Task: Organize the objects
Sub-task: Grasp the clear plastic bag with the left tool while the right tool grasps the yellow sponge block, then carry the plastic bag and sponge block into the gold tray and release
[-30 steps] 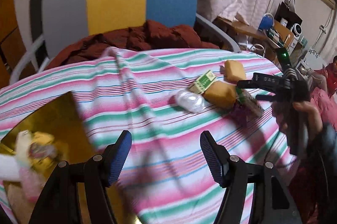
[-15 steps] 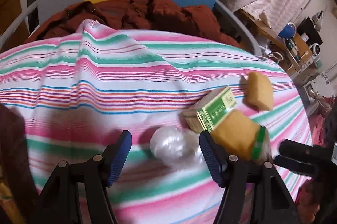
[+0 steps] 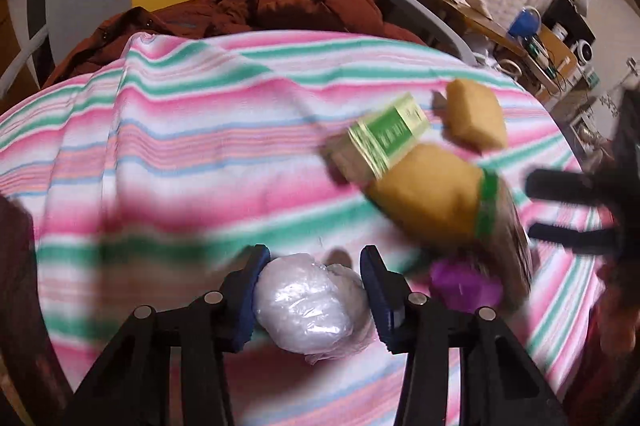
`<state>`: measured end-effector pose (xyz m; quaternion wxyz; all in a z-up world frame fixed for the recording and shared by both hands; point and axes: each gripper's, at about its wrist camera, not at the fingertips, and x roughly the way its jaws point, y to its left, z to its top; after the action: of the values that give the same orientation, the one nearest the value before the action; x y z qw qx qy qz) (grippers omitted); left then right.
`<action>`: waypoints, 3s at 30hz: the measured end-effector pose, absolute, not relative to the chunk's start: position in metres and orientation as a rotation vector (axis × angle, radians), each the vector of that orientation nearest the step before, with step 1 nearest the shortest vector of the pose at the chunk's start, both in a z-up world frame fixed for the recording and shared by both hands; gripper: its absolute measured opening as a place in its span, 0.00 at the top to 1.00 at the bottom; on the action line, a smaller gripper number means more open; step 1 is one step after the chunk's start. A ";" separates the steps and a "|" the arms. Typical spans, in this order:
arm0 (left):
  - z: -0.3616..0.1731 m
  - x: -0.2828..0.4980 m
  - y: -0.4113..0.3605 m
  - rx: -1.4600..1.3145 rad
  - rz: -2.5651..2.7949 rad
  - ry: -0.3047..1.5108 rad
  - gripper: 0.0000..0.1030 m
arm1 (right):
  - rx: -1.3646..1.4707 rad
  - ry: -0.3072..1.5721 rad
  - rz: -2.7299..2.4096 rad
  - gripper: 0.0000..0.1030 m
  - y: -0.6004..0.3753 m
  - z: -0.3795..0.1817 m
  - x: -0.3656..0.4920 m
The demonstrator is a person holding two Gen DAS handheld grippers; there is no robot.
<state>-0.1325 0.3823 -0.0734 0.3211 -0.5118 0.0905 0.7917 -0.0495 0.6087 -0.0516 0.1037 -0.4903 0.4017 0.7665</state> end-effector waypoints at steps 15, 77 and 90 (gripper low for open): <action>-0.075 -0.073 0.348 -1.255 2.059 0.302 0.53 | -1.604 0.859 2.198 0.01 0.600 -0.066 -0.056; -0.044 -0.060 0.325 -1.116 2.123 0.241 0.58 | -1.319 0.647 2.701 0.58 0.562 -0.021 -0.063; 0.015 -0.069 0.189 -1.084 2.368 0.108 0.57 | -1.312 0.442 2.919 0.58 0.463 0.034 -0.073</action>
<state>-0.0688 0.1893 0.0152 0.2646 -0.4011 0.0398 0.8761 -0.0733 0.4628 0.0335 -0.0447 -0.4058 0.1367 0.9026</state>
